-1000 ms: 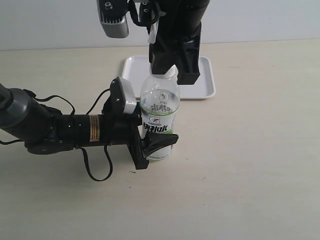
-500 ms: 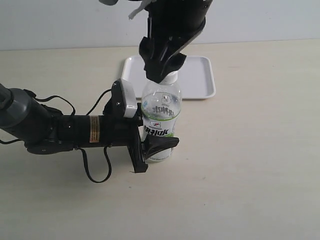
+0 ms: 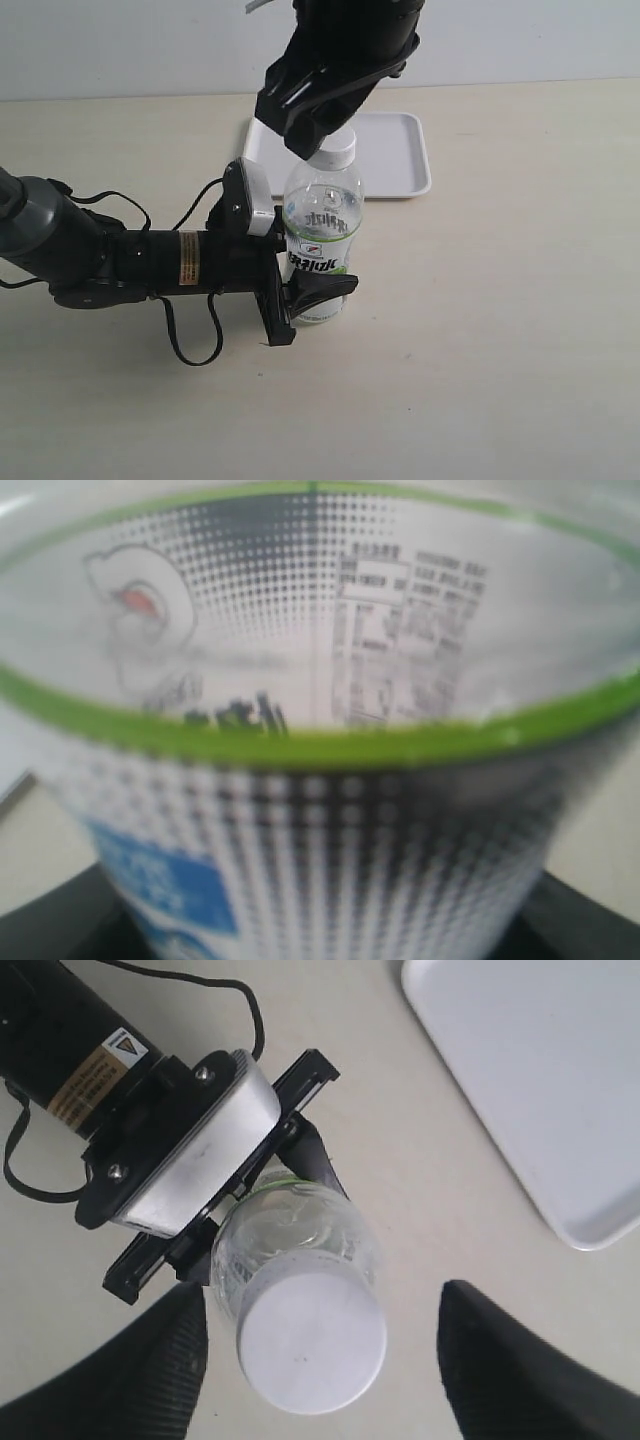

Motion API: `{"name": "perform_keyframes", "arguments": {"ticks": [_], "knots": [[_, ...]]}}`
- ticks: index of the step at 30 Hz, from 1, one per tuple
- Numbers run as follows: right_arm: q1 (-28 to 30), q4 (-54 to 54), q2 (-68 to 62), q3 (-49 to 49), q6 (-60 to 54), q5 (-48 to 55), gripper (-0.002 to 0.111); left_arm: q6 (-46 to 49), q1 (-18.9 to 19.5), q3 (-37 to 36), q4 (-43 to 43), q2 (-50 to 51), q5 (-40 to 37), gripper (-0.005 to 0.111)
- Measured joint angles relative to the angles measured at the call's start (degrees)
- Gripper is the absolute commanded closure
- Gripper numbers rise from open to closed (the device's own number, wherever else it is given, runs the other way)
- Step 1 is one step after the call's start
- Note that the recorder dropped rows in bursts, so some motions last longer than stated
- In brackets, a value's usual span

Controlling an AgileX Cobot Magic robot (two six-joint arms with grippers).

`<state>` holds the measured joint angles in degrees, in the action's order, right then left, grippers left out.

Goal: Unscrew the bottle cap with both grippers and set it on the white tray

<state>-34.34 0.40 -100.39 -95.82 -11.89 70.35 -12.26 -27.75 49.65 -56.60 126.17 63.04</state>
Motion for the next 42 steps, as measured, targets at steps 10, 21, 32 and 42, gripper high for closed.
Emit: {"name": "perform_keyframes", "arguments": {"ticks": [10, 21, 32, 42], "knots": [[0.0, -0.4, 0.0, 0.6, 0.9, 0.0, 0.047, 0.0, 0.0, 0.0, 0.0, 0.0, 0.0, 0.107], [0.0, -1.3, 0.7, 2.4, 0.9, 0.0, 0.054, 0.1, 0.0, 0.0, 0.0, 0.0, 0.0, 0.107], [0.0, -1.3, 1.2, 2.4, -0.4, 0.0, 0.054, 0.1, 0.0, 0.0, 0.0, 0.0, 0.0, 0.107], [0.0, -1.3, 1.2, 2.4, -0.9, 0.0, 0.054, 0.1, 0.0, 0.0, 0.0, 0.0, 0.0, 0.107]]}}
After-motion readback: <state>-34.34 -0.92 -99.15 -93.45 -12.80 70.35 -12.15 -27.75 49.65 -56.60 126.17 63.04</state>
